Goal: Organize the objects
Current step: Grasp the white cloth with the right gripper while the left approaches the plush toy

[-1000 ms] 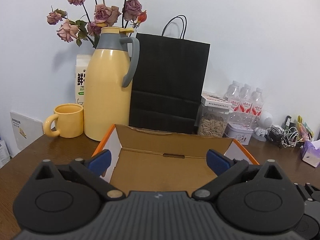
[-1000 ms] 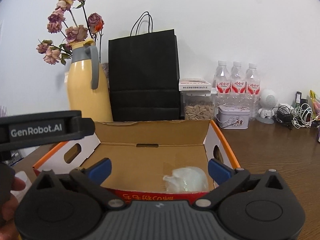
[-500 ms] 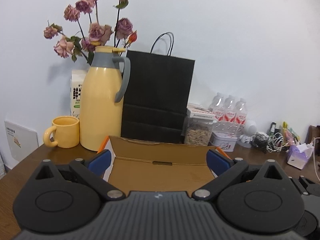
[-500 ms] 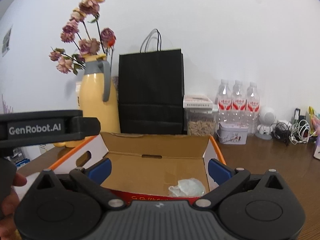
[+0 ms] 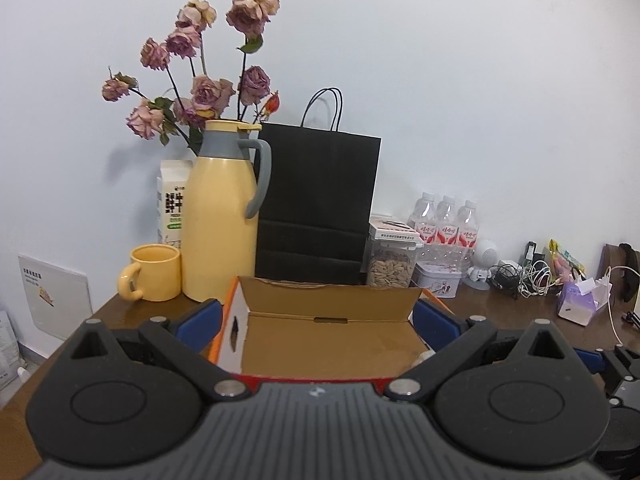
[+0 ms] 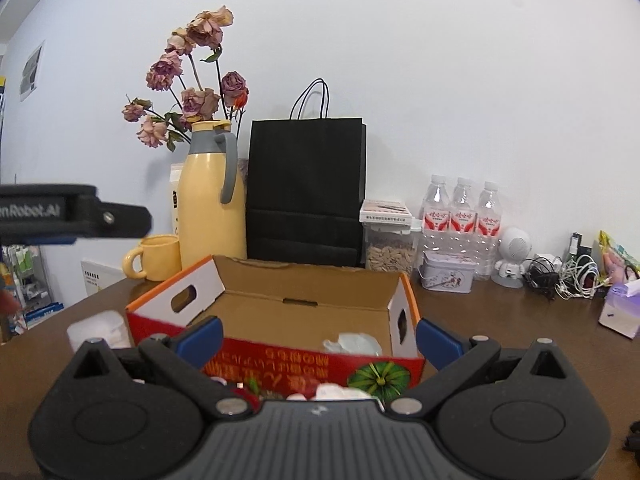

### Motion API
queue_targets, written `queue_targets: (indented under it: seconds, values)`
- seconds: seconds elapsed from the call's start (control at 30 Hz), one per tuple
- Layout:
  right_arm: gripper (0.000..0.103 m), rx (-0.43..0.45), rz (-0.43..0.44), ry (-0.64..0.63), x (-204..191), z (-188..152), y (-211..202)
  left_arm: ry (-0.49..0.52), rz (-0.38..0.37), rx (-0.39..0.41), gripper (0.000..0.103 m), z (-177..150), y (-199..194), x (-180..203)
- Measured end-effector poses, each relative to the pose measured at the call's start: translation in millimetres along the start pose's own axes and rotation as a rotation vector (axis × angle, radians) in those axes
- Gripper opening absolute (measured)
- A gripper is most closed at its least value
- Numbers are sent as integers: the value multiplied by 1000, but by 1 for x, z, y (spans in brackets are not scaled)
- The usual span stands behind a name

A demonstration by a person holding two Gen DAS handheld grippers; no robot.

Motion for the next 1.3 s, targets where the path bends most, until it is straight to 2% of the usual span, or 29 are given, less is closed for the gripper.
queue_targets:
  seconds: [0.37,0.8,1.03,1.3]
  values:
    - [103,-69,-18,2,14,-29,-36,17,39,-77,103,-29,-37,-25]
    - [103,-176,-53,33,35,-71,-52,7,68,-207,103,-77,-52,-48]
    - [103,-213,-62,46,41,-79,-42,-2,63,-232,103,-87,-51,-50]
    - [103,-235,-22,68,47,-59,-4,-6,66,-241,103,-89,-48,-52]
Point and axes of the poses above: each gripper's, at about its wrist camera, not at the fingertips, and y roughly the way its jaws point, x to its right, z to its top, the point moved 1 cm from there along y, roughly the way its jaws point, and after that the axes turned 12 degrees about y, right-handed, at the moved point
